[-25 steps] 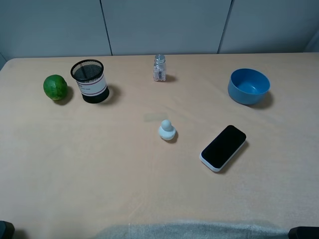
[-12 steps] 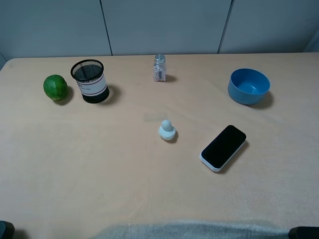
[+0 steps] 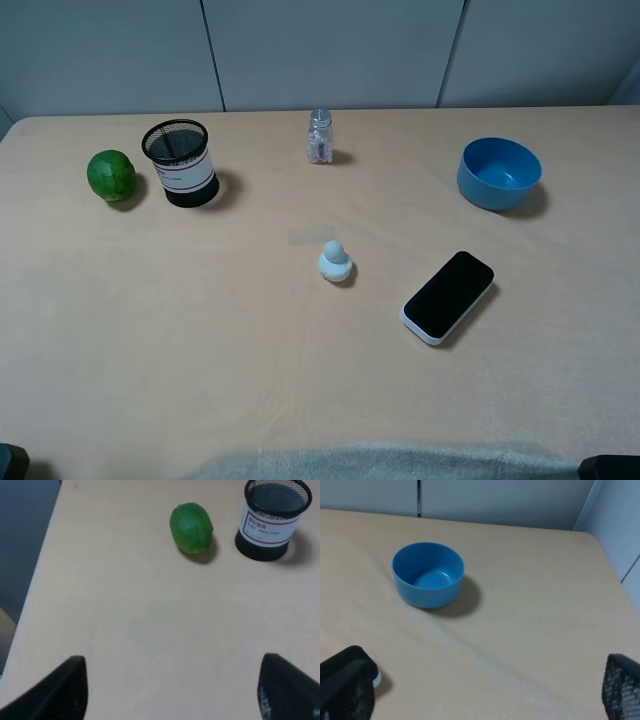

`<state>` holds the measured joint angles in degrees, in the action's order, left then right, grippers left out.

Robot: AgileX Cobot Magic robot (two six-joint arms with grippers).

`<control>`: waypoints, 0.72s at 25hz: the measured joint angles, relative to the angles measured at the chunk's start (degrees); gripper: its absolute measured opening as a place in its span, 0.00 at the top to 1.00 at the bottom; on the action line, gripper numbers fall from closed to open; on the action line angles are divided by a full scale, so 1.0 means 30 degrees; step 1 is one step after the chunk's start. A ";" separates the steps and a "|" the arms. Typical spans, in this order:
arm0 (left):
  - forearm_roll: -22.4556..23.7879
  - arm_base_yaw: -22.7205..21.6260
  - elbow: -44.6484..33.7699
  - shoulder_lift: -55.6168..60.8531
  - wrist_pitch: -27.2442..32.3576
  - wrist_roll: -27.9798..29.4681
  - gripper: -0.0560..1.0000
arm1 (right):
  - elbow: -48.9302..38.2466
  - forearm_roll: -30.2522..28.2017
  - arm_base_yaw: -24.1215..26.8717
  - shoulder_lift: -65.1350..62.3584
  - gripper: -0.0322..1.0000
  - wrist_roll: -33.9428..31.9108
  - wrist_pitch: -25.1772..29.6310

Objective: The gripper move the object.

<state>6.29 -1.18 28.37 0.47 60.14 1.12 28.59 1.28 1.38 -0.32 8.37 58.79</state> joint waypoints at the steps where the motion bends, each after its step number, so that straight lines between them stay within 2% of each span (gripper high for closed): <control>1: 0.0028 0.0000 0.0009 0.0000 0.0000 0.0000 0.22 | 0.0000 0.0000 0.0000 0.0000 0.30 0.0000 0.0000; 18: 0.0061 0.0000 -0.0091 0.0000 0.0000 0.0000 0.22 | 0.0000 0.0000 0.0000 0.0000 0.30 0.0000 0.0000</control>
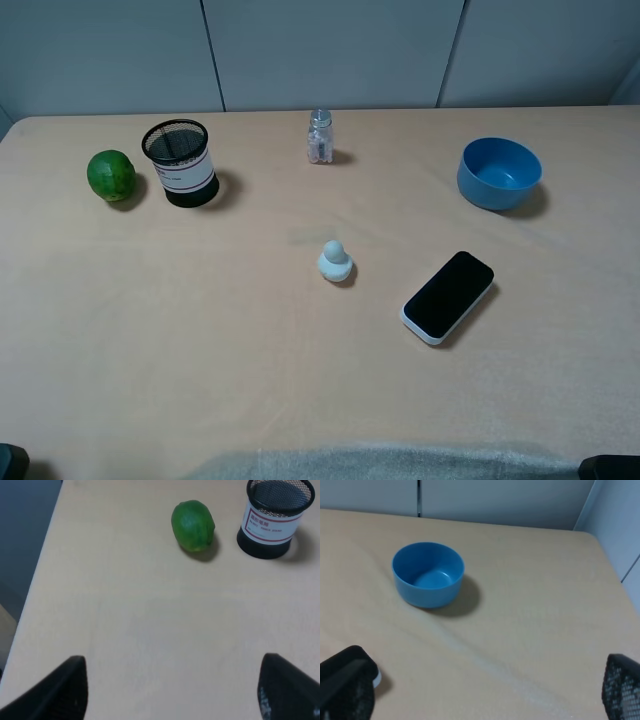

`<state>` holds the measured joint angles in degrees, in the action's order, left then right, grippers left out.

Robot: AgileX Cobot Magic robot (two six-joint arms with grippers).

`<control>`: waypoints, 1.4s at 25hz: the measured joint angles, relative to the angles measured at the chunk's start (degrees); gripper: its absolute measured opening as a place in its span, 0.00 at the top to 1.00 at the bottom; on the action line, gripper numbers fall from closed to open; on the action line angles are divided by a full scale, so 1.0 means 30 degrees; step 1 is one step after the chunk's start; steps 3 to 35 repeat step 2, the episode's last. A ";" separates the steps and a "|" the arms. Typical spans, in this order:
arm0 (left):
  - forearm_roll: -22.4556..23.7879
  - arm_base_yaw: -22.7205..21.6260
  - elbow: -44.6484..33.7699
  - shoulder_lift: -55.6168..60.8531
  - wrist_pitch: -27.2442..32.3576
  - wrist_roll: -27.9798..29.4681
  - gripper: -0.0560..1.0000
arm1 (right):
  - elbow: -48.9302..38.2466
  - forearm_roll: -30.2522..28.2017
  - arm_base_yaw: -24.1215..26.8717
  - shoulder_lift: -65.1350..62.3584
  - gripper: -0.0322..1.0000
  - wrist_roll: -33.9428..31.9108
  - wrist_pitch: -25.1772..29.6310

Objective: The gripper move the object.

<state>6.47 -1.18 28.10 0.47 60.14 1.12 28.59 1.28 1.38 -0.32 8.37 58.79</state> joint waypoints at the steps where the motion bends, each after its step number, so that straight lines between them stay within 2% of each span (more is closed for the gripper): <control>1: 0.0000 0.0000 0.0000 0.0000 0.0000 0.0000 0.22 | 0.0000 0.0000 0.0000 0.0000 0.30 0.0000 0.0000; 35: 0.0000 0.0000 0.0000 0.0000 0.0000 0.0000 0.22 | 0.0000 0.0000 0.0000 0.0000 0.30 0.0000 0.0000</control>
